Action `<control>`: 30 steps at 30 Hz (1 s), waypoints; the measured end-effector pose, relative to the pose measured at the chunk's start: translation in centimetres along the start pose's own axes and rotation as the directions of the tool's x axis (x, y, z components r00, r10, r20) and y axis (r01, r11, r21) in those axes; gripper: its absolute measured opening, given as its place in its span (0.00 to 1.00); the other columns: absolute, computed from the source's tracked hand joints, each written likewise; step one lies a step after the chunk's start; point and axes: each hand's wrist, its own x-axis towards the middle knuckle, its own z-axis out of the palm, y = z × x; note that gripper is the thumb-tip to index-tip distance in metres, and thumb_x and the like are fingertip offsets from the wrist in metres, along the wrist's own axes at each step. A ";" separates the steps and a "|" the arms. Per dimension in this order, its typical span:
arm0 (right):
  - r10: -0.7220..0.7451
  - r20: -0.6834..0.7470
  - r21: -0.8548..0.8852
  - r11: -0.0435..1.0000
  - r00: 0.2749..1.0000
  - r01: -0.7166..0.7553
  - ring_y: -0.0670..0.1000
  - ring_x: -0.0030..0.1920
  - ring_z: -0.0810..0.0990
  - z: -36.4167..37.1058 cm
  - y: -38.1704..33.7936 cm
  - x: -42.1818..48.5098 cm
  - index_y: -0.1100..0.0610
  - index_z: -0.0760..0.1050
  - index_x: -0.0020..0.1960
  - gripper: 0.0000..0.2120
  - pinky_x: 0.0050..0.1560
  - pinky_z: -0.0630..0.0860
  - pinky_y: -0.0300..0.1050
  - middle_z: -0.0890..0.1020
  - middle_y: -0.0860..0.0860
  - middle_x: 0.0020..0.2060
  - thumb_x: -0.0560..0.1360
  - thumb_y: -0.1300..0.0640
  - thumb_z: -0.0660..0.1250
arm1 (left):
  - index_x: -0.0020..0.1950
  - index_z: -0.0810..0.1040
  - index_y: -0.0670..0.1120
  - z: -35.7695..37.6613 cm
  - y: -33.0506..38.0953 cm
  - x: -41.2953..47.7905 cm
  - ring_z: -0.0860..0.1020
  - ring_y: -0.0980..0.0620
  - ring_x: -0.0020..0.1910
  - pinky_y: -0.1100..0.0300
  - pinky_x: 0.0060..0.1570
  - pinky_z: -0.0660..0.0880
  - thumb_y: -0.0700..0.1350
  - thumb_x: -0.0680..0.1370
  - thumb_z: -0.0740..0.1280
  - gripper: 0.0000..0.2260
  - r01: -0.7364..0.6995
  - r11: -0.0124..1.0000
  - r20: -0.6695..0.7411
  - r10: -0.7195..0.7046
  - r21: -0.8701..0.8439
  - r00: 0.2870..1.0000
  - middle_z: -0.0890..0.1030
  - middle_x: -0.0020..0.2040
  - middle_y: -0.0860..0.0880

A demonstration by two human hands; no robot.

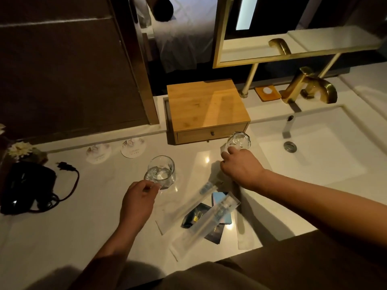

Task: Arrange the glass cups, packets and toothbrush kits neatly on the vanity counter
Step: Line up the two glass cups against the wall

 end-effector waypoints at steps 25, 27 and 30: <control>0.691 0.039 0.928 0.242 0.722 -0.282 0.50 0.39 0.82 -4.1 -0.7 -1.3 0.54 0.80 0.48 0.05 0.39 0.78 0.49 0.82 0.49 0.44 0.78 0.53 0.68 | 0.41 0.84 0.52 -5.0 -0.3 0.9 0.83 0.51 0.35 0.42 0.53 0.80 0.52 0.71 0.69 0.06 0.069 0.959 0.027 -0.064 -0.274 0.998 0.84 0.32 0.52; 0.663 0.201 0.979 -0.105 0.722 -0.176 0.52 0.39 0.84 -4.2 -2.7 -0.5 0.56 0.81 0.48 0.06 0.44 0.83 0.54 0.83 0.53 0.43 0.78 0.55 0.67 | 0.40 0.84 0.51 -5.8 -0.6 0.6 0.82 0.52 0.34 0.42 0.53 0.80 0.50 0.73 0.70 0.05 0.065 0.958 0.009 -0.066 -0.279 0.998 0.84 0.31 0.52; 0.595 0.303 0.930 -0.356 0.745 -0.094 0.54 0.39 0.83 -4.1 -5.9 0.9 0.62 0.80 0.46 0.07 0.47 0.84 0.55 0.83 0.56 0.40 0.79 0.59 0.66 | 0.39 0.84 0.52 -6.9 -1.4 0.2 0.83 0.52 0.35 0.45 0.51 0.80 0.46 0.76 0.70 0.06 0.080 0.956 -0.029 -0.092 -0.283 0.995 0.85 0.32 0.51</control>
